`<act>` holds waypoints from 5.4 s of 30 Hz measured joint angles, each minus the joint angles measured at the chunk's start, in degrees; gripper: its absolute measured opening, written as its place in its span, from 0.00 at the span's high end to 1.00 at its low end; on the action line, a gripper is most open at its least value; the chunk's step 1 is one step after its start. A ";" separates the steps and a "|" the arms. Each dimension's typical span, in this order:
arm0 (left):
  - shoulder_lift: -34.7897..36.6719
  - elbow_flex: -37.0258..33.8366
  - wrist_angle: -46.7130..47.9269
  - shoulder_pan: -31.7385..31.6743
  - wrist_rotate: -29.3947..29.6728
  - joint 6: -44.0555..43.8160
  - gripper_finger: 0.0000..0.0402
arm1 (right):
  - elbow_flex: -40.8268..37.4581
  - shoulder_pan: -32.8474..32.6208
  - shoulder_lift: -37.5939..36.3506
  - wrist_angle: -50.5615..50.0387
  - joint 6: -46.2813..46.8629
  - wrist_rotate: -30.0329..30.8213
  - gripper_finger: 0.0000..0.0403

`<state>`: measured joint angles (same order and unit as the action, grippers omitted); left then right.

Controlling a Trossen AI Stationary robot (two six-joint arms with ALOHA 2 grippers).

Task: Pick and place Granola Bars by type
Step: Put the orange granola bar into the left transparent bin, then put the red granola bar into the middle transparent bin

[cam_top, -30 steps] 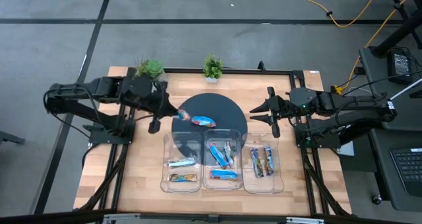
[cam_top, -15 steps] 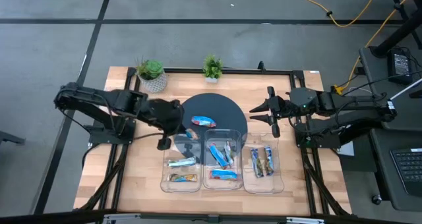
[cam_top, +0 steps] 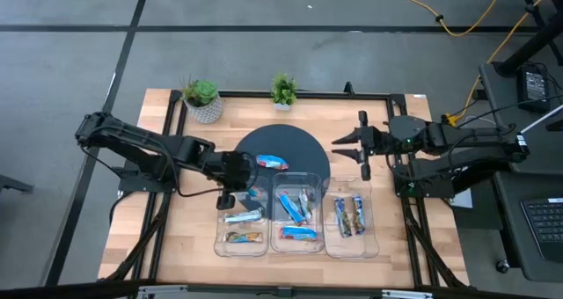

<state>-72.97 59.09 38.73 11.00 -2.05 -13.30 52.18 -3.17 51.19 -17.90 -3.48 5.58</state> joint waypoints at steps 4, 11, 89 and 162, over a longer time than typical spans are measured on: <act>0.00 -1.26 -0.11 0.00 0.84 -1.06 0.99 | 0.00 0.01 0.12 -0.01 -3.20 1.89 0.76; 0.00 -2.32 -0.55 0.00 0.90 -2.69 0.99 | -0.01 2.47 0.10 0.37 -7.70 -5.61 0.97; -9.53 12.53 12.46 -6.82 0.77 9.88 0.63 | -51.80 7.59 -50.96 20.12 9.24 -11.63 0.98; -41.05 28.17 15.44 -26.08 -11.21 34.29 0.36 | -51.80 7.60 -50.93 20.12 9.26 -11.19 0.98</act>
<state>-114.02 87.26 54.17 -15.07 -13.26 20.98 0.38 4.43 0.25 2.22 5.78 -5.61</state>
